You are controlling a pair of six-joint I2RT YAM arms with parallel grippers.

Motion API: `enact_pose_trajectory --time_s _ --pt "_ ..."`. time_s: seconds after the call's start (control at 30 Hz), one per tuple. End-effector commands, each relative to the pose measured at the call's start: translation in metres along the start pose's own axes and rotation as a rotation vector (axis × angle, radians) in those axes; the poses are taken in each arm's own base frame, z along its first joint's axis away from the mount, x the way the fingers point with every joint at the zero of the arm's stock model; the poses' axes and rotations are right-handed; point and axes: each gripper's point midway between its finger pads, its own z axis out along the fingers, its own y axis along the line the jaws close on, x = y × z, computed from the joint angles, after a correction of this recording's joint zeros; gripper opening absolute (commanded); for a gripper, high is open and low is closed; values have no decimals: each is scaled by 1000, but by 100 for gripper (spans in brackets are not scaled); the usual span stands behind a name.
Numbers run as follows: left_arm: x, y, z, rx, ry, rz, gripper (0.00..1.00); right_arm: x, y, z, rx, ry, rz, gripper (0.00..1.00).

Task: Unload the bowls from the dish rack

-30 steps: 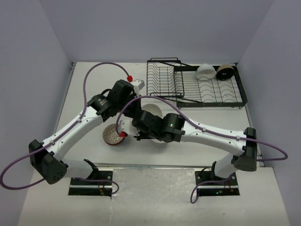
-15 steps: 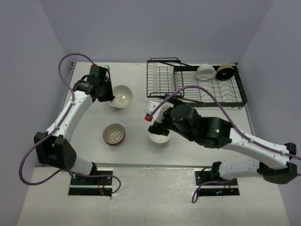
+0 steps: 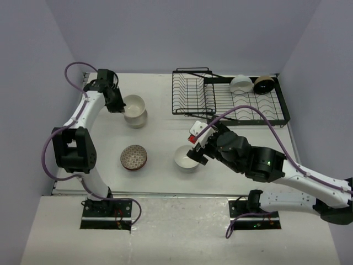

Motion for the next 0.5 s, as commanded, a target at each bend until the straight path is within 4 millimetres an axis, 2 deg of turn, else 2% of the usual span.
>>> enact_pose_trajectory --time_s 0.0,0.23,0.47 --pt "-26 -20 -7 93 -72 15 0 -16 -9 -10 19 -73 73 99" --pt "-18 -16 11 85 -40 24 0 -12 -3 -7 -4 -62 64 99" --pt "-10 -12 32 65 2 19 0 -6 -7 -7 29 -47 87 99"
